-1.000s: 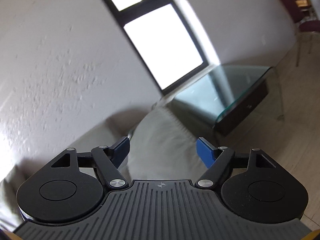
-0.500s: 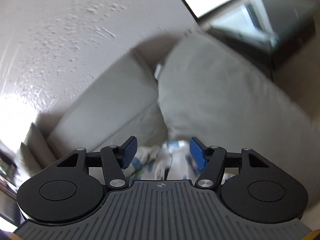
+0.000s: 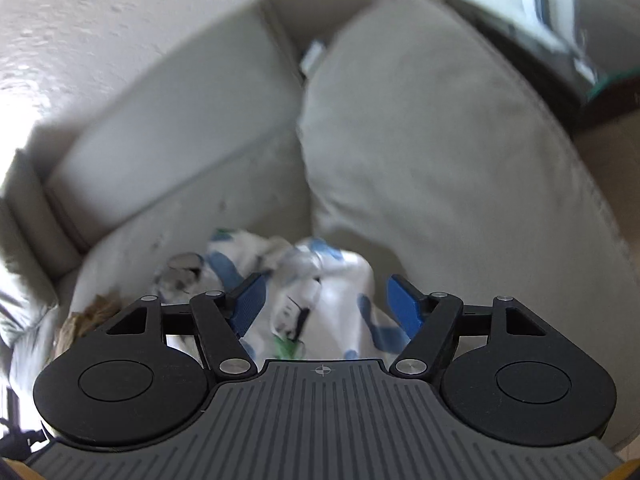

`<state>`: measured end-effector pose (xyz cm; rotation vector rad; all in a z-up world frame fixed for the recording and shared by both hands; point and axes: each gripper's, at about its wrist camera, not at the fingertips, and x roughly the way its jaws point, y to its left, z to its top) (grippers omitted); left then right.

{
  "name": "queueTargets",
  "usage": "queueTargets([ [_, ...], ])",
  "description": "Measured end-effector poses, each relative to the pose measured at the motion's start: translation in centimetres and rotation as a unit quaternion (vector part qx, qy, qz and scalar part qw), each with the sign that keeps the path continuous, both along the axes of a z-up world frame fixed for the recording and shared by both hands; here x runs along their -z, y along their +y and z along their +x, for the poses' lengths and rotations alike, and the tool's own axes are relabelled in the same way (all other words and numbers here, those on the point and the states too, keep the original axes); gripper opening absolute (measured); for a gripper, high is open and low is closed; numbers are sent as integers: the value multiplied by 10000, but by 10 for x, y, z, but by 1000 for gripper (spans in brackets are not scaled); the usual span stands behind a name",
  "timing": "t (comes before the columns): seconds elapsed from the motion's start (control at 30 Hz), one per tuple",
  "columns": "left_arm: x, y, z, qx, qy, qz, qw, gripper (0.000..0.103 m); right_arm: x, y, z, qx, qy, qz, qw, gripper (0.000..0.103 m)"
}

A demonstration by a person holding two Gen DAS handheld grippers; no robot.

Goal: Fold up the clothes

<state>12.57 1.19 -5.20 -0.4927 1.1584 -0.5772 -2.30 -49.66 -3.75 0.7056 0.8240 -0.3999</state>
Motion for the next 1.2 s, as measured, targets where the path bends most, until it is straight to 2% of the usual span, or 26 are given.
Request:
queueTargets([
  [0.07,1,9,-4,-51,116,-1,9999,52,20,-13,10,165,209,413,9988,73],
  [0.13,3,15,-10,-133,247,-96,9996,52,36,-18,18,247,365,593,9973,73],
  [0.27,8,8,-24,-54,362,-360,9987,53,60,-24,47,272,768,173,9965,73],
  [0.4,19,-7,-28,65,472,-490,9977,53,75,-22,74,-189,981,-224,9947,70],
  [0.47,23,-11,-26,73,496,-466,9977,53,77,-16,86,-522,991,-483,9925,61],
  [0.5,23,-12,-24,69,496,-482,9976,53,77,-11,91,-738,1054,-629,9897,35],
  [0.53,24,-13,-23,50,493,-512,9975,53,77,-6,96,-982,1124,-724,9861,0],
  [0.6,22,-13,-17,-8,484,-566,9972,53,73,4,105,-1260,1155,-994,9803,0],
  [0.67,12,-14,-9,-71,415,-660,9969,53,56,15,114,-1313,967,-1529,9747,0],
  [0.73,-11,-16,1,-118,134,-802,9966,53,20,18,122,-1100,463,-1867,9751,0],
  [0.83,-64,-16,9,-180,-598,-1150,9914,53,-79,20,129,-627,-793,-2346,9668,0],
  [0.87,-84,-15,9,-188,-862,-1301,9876,53,-120,23,124,-513,-1363,-2456,9584,0],
  [0.9,-101,-13,6,-169,-1108,-1457,9829,53,-162,30,114,-412,-1992,-2646,9427,0],
  [0.93,-115,-11,1,-138,-1328,-1610,9779,53,-203,41,100,-317,-2597,-2920,9199,0],
  [1.0,-142,-5,-9,-75,-1722,-1889,9667,56,-274,67,52,-209,-3764,-3388,8620,0],
  [1.03,-146,-2,-15,-49,-1815,-1975,9633,58,-305,79,25,-206,-4304,-3571,8288,0],
  [1.07,-148,1,-21,-28,-1872,-2042,9609,64,-327,92,-1,-279,-4628,-3712,8045,0],
  [1.13,-142,4,-33,71,-1802,-2071,9616,66,-348,113,-52,-540,-4984,-3926,7711,0],
  [1.17,-134,4,-39,152,-1670,-2019,9649,66,-349,122,-74,-696,-4993,-4032,7638,0],
  [1.2,-123,3,-43,229,-1502,-1938,9692,66,-343,128,-93,-870,-4903,-4065,7661,0],
])
